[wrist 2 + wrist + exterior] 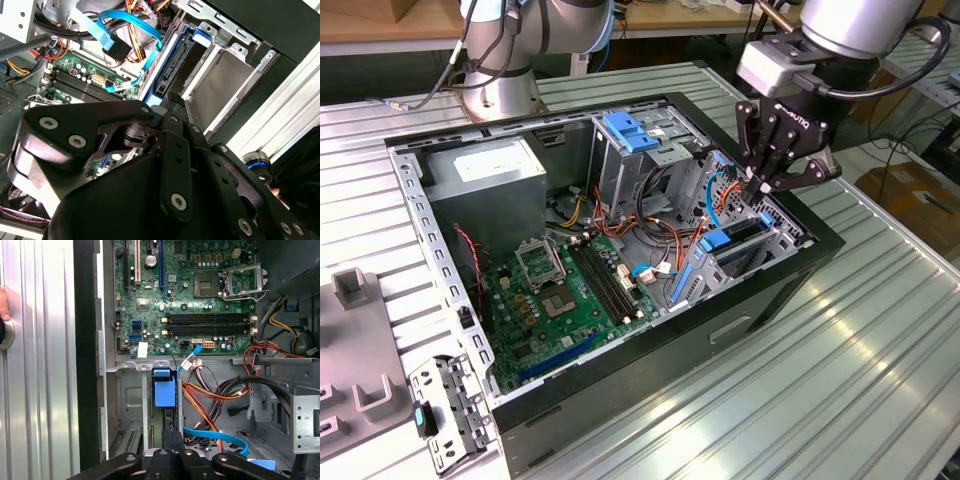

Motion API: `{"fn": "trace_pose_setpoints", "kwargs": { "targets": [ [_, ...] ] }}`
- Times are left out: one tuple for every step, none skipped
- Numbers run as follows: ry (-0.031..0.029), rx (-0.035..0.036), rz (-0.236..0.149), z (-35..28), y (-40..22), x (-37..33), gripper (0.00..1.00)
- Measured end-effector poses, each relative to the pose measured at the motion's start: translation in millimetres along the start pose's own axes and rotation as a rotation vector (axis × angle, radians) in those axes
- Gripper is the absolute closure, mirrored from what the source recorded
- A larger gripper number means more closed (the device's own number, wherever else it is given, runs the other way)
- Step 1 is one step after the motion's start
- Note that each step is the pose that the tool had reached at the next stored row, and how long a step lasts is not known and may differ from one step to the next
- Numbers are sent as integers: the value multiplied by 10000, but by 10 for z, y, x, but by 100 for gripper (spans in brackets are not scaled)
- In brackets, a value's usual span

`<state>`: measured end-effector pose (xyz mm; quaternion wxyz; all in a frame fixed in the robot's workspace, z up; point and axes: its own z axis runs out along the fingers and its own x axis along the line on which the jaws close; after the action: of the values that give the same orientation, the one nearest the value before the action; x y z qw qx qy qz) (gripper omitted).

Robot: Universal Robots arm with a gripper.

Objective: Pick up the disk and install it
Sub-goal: 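Insert the first disk wire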

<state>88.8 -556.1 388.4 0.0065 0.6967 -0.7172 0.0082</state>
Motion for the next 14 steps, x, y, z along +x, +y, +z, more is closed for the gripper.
{"fn": "trace_pose_setpoints", "kwargs": {
  "targets": [
    [0,0,-1,0,-4,0,89],
    [-1,0,0,0,-8,0,89],
    [-1,0,-1,0,-13,0,89],
    [0,0,0,0,-16,-1,89],
    [0,0,0,0,-21,-1,89],
    [-1,0,0,0,-24,-1,89],
    [0,0,1,0,-28,-1,89],
    [0,0,0,0,-32,-1,89],
    [0,0,0,0,-36,-1,89],
    [0,0,0,0,-40,-1,89],
    [0,0,-1,0,-44,-1,89],
    [0,0,-1,0,-48,-1,89],
    [0,0,0,0,-51,-2,89],
    [0,0,-1,0,-55,-2,89]
  ]
}}
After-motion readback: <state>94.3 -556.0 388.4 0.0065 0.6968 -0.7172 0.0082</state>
